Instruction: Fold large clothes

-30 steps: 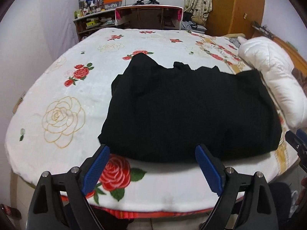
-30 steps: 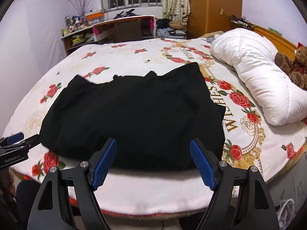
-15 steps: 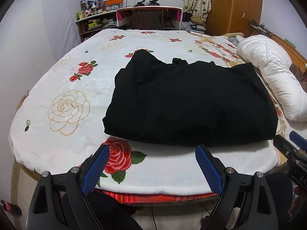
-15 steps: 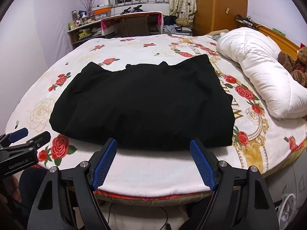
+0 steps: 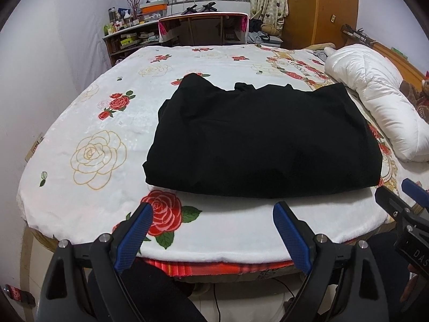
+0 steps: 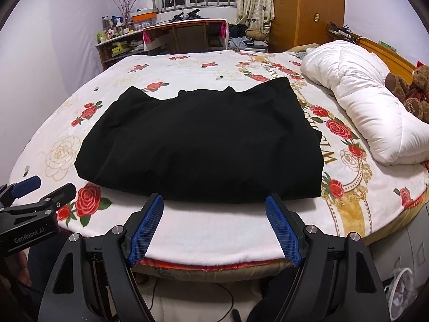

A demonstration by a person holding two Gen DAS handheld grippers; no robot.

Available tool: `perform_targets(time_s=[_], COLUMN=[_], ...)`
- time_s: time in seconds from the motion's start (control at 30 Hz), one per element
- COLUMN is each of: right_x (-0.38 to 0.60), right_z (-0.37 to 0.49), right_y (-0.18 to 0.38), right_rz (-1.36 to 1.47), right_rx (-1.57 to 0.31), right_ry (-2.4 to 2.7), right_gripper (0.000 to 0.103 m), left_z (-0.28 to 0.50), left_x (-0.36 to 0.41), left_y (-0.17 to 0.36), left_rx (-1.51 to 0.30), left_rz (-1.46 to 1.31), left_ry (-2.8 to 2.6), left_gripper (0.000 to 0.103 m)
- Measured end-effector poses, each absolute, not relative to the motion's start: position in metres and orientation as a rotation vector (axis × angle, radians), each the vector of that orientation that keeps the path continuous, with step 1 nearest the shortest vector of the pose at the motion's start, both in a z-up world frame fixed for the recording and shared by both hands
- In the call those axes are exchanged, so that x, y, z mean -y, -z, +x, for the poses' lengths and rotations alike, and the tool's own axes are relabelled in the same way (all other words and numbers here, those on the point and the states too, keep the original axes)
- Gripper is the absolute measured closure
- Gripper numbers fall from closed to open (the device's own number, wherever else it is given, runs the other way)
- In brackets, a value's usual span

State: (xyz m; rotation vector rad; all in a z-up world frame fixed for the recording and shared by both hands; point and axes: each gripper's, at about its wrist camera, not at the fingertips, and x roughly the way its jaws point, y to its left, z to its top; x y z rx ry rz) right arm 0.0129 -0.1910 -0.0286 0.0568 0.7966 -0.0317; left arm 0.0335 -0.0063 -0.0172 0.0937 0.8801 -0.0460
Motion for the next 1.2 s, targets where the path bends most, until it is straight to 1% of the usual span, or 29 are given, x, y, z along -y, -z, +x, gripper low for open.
perform_targets(time_s=[1.2], right_x=[0.191], right_z=[-0.001], right_y=[0.028], right_rz=[0.076], right_rx=[-0.805], right_ry=[0.046], right_gripper=[0.025], left_z=[0.019], left_x=[0.020], left_y=[0.014], left_rx=[-0.881], left_rz=[0.113], left_ry=[0.026], left_gripper=[0.011])
